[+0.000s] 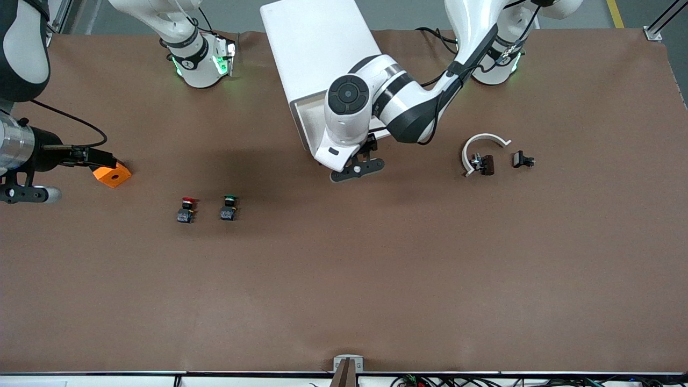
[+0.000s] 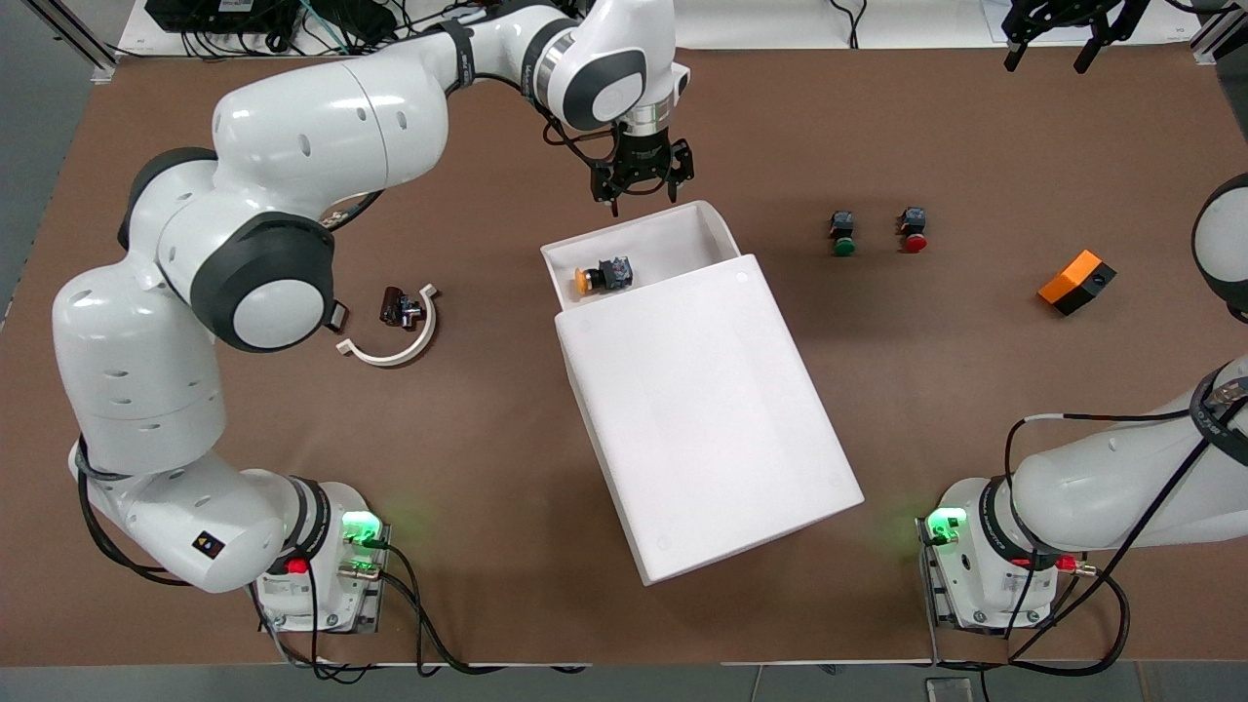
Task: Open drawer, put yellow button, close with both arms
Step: 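Push the drawer closed with the left gripper while the right gripper retracts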
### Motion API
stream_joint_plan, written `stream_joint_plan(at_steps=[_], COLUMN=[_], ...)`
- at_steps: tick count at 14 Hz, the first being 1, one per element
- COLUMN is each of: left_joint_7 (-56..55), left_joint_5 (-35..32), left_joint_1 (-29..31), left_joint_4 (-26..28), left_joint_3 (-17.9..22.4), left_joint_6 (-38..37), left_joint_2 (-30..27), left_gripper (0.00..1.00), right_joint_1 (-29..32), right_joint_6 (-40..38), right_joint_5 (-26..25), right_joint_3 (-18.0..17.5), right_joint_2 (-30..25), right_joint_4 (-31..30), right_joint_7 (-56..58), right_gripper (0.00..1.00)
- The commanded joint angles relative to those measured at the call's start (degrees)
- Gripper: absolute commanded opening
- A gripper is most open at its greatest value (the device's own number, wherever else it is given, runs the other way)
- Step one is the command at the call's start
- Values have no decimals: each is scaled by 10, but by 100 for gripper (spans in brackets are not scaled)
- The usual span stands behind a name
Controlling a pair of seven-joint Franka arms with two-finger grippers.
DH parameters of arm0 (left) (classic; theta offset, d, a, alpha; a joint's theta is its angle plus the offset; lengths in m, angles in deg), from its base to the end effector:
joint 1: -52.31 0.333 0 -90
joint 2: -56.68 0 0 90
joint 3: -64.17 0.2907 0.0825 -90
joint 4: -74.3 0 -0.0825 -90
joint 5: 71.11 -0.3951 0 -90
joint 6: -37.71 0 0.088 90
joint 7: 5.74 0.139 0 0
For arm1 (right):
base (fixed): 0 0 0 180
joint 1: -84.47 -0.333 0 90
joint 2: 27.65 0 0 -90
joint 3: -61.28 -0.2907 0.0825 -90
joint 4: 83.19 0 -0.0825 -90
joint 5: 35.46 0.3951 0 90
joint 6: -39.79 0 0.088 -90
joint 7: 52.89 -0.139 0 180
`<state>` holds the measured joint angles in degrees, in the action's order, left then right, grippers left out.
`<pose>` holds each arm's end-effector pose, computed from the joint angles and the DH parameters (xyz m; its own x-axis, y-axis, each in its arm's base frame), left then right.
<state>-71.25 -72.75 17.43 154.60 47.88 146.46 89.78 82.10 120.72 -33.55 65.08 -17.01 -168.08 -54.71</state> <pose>0.4631 -0.5251 0.3174 0.9516 0.2734 -0.1406 0.2759 -0.9612 -0.0024 0.5860 -0.0070 0.4911 0.9662 -0.0526 -0.2522 -0.0577 -0.9982 -0.0129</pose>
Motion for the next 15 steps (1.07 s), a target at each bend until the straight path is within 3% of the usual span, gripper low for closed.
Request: stream_joint_plan(at_steps=[1, 11, 15], left_joint_7=[-24, -73, -109], left_joint_5=[-13, -8, -4], left_joint_1=[-8, -32, -32], left_joint_4=[22, 26, 26], left_joint_3=[-2, -11, -30], left_joint_6=[5, 1, -5], left_joint_2=[-20, -15, -9], left_gripper=[100, 100, 100], right_joint_1=[5, 11, 7], right_joint_6=[3, -39, -22], right_joint_5=[-11, -15, -14], right_joint_3=[-11, -11, -12], right_joint_2=[-21, -16, -39], right_joint_4=[-20, 38, 12], right_joint_7=[-11, -14, -18], right_gripper=[100, 100, 100])
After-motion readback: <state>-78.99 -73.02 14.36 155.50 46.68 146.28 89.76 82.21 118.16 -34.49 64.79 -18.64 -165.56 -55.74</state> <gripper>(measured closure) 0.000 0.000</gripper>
